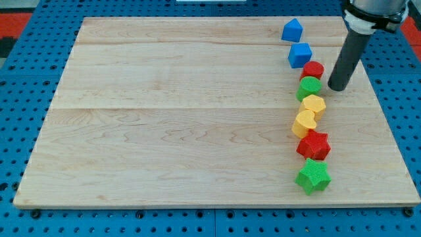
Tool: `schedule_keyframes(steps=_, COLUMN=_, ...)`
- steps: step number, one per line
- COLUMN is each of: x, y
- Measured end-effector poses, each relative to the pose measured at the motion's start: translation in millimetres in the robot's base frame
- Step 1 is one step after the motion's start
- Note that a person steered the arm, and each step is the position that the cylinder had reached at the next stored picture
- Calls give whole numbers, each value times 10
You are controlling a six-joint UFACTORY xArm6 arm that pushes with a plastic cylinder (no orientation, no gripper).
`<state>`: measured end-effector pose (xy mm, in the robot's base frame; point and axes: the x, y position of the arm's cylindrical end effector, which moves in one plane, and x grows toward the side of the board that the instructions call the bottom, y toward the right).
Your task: Move your arm at the green star
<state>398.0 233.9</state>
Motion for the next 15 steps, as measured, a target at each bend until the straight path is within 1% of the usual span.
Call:
schedule_keyframes(steps=2, x=-76, y=410)
schedule_keyframes(steps=3, x=5, y=467)
schedule_keyframes(steps=4, x=270, y=471)
schedule_keyframes(steps=6, x=282, y=496)
schedule_keyframes(steps=8, x=446, y=496)
schedule_keyframes(steps=10, x=457, y=496)
schedule_keyframes(steps=11, x=593, y=495)
schedule_keyframes(steps=13, x=1222, y=495)
schedule_keyframes(steps=15, x=2054, y=341)
